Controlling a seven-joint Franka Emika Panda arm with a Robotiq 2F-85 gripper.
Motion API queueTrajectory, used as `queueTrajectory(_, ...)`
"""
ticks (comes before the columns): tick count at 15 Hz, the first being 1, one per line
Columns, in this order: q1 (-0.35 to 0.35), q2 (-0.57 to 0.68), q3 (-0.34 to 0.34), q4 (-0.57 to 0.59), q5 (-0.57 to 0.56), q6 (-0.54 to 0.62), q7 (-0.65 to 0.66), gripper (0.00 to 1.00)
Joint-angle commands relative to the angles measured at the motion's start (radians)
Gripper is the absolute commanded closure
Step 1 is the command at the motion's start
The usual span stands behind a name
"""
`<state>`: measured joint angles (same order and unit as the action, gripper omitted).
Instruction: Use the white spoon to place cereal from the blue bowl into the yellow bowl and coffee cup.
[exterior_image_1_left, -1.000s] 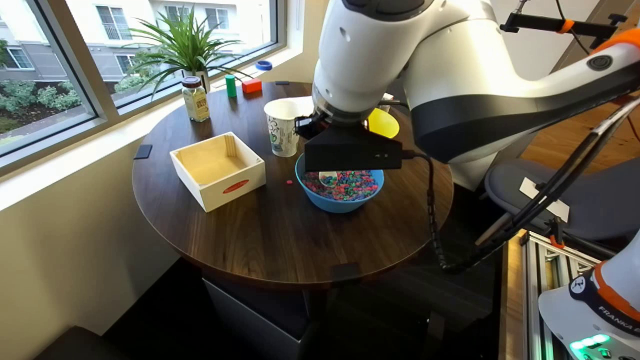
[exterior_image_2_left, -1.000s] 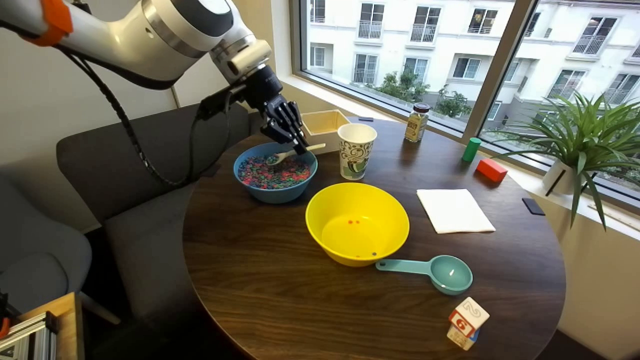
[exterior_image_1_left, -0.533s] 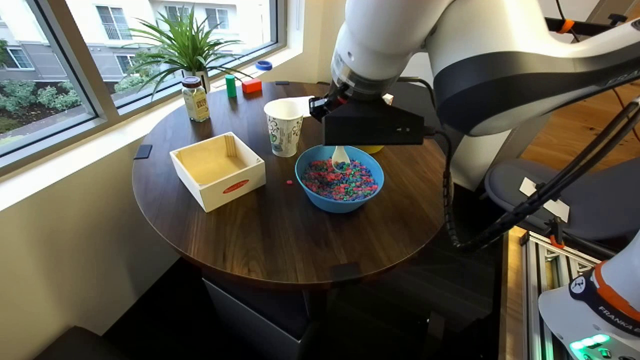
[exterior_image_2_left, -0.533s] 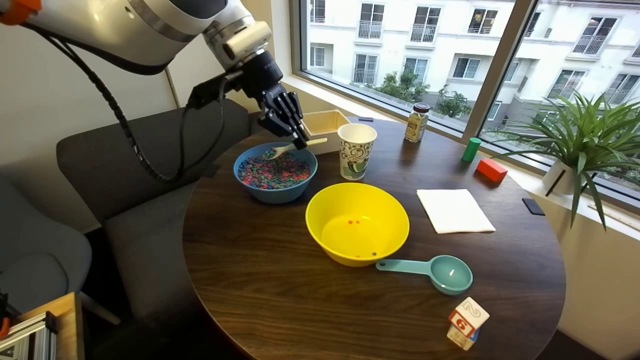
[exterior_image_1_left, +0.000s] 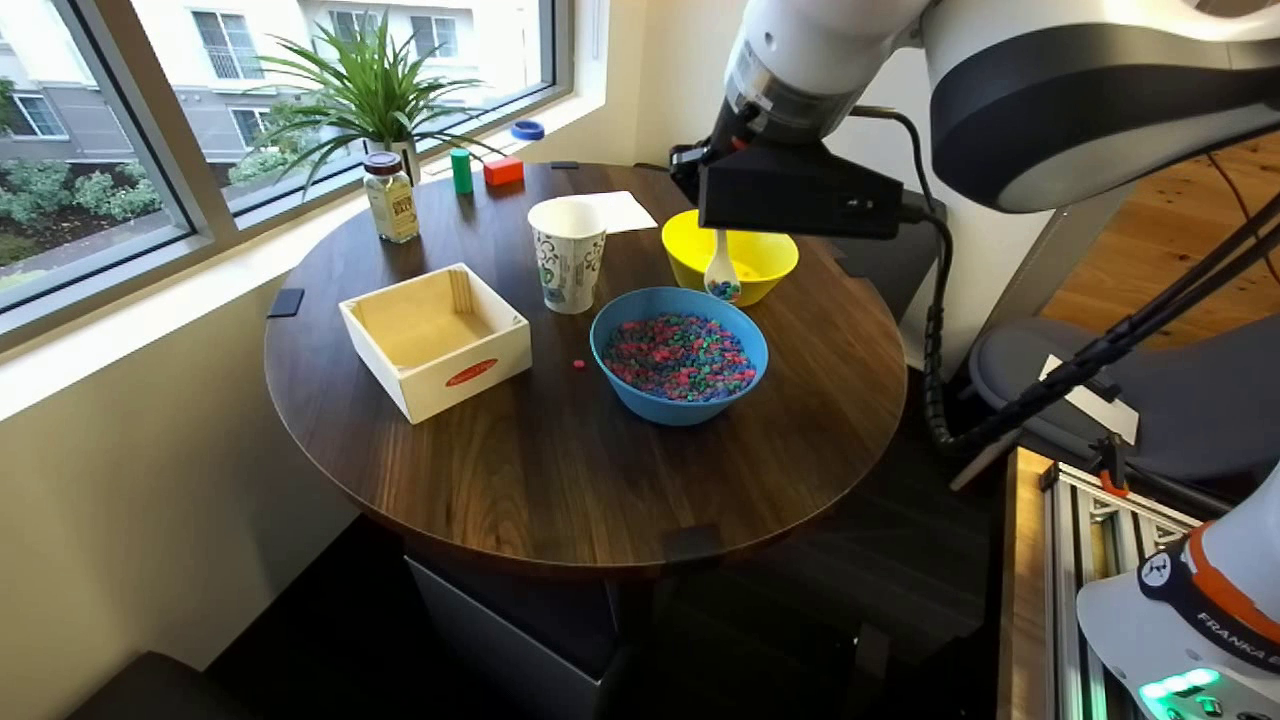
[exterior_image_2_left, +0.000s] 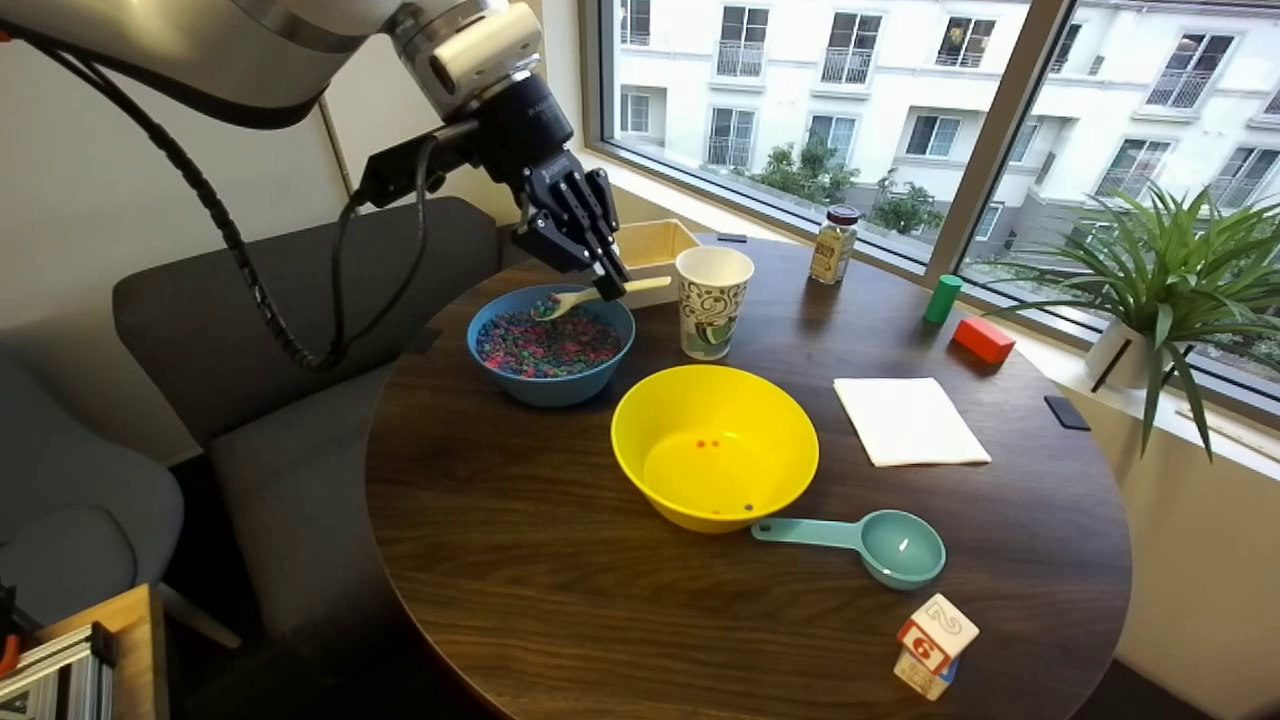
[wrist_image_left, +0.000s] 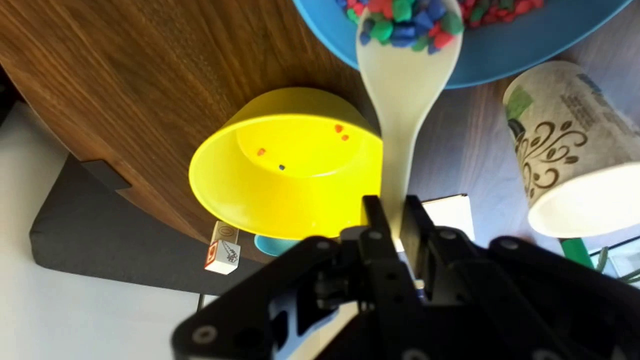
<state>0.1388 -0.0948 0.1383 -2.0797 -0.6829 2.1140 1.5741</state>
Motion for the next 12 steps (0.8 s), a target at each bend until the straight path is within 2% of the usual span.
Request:
queueTrajectory(1,-0.02,-0.017,0.008,-0.004,0.003,-0.002,-0.004,0.86)
queueTrajectory(6,-0.037,-0.058,0.006,-0.026,0.004,-0.002,-0.009,0.86)
queueTrajectory(7,-0.04,-0.053,0.008,-0.022,-0.02,-0.008,0.006,0.97)
queueTrajectory(12,-0.082,-0.077,-0.014,-0.016,-0.041,-0.026,0.012,0.97)
